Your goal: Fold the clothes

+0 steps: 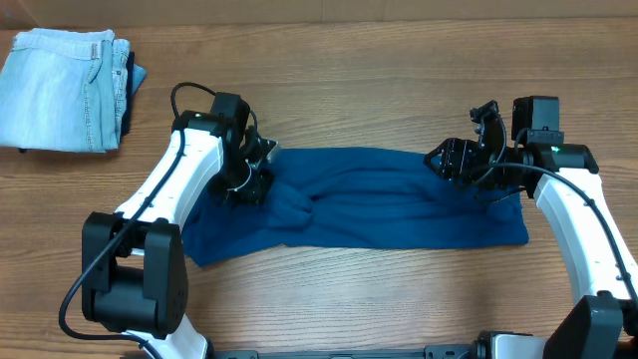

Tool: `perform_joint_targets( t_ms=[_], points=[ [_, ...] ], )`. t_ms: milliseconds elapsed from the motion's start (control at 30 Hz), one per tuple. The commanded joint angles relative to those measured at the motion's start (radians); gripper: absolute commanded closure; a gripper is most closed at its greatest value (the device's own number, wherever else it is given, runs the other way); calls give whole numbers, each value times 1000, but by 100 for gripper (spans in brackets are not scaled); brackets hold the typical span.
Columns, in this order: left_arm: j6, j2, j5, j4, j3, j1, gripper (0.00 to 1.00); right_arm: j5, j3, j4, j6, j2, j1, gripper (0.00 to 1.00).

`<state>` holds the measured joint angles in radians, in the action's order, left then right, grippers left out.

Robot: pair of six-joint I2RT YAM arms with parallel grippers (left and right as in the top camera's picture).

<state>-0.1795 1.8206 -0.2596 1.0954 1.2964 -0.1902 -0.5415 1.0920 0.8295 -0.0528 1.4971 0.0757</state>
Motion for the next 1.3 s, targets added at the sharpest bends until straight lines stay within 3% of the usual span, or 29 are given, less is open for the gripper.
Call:
perform_joint_targets(
  t_ms=[0,267,533,800,933,1067,1167,1267],
  points=[
    [0,-115,-60,50,18,-12,96,6,15,-5,-3,-1,-7,27],
    [0,-166,-82,183,17,-50,93,6,15,-13,-3,-1,-7,27],
    [5,-166,-82,214,17,-72,72,10,15,-14,-3,-1,-7,27],
    [32,-182,-69,193,23,-72,71,11,15,-21,-3,-1,-7,27],
    [221,-194,91,79,25,-68,64,80,15,-17,-55,0,-7,21],
    [272,-166,42,-54,23,-69,60,63,15,9,-104,4,-13,24],
    [319,-131,92,-95,23,-72,60,-21,15,11,-29,4,-34,23],
    [419,-96,149,-140,23,-64,61,69,15,9,-68,4,-63,25]
  ],
)
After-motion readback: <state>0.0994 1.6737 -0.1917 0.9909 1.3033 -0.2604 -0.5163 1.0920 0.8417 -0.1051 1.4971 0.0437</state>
